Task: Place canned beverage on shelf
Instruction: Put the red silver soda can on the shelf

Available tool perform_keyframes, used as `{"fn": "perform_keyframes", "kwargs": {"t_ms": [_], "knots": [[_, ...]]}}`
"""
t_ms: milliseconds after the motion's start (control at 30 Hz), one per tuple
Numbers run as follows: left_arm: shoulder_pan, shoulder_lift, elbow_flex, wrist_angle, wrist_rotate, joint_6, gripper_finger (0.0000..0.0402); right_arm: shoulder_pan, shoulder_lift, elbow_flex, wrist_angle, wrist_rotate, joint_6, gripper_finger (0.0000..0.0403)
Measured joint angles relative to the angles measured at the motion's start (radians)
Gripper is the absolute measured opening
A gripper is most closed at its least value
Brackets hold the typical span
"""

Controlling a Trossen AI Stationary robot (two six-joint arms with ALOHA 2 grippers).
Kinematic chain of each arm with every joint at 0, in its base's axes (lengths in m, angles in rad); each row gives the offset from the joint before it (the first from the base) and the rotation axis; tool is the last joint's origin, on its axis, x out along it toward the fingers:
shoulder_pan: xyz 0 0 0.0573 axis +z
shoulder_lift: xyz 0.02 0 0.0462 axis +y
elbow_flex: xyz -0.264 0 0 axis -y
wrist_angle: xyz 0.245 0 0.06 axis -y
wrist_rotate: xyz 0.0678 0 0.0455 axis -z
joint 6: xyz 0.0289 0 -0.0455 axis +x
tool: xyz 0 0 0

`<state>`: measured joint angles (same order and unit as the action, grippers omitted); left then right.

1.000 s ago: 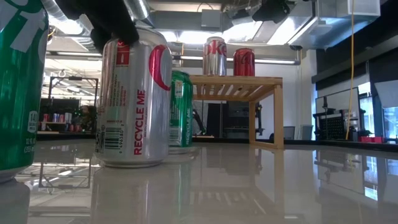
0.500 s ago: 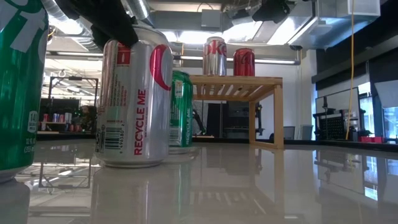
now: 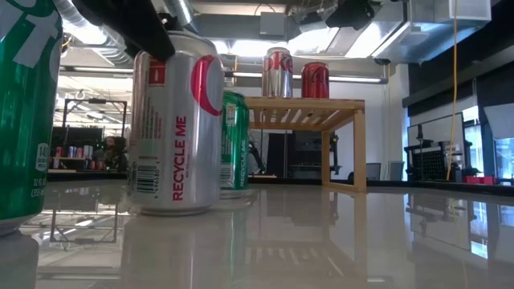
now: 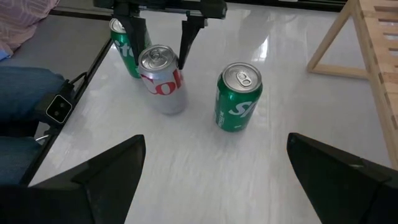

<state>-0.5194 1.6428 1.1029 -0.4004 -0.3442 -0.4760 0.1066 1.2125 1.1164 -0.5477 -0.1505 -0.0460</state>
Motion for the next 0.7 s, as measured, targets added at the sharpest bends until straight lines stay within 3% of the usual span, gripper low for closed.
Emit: {"fn": "perform_keyframes", "kwargs": {"t_ms": [333,600,700], "knots": [[0.043,0.000,0.000,0.022,0.005,0.160,0.0290,0.000,0.033,0.001,0.046,-0.005,0.012,0.0386],[0.114,0.001,0.000,0.064,0.079,0.193,0.0289,0.000,0.054,0.002,0.131,-0.163,-0.040,0.0386],[0.134,0.002,0.000,0.077,0.083,0.202,0.0289,0.000,0.056,0.001,0.116,-0.177,-0.062,0.0386]]}}
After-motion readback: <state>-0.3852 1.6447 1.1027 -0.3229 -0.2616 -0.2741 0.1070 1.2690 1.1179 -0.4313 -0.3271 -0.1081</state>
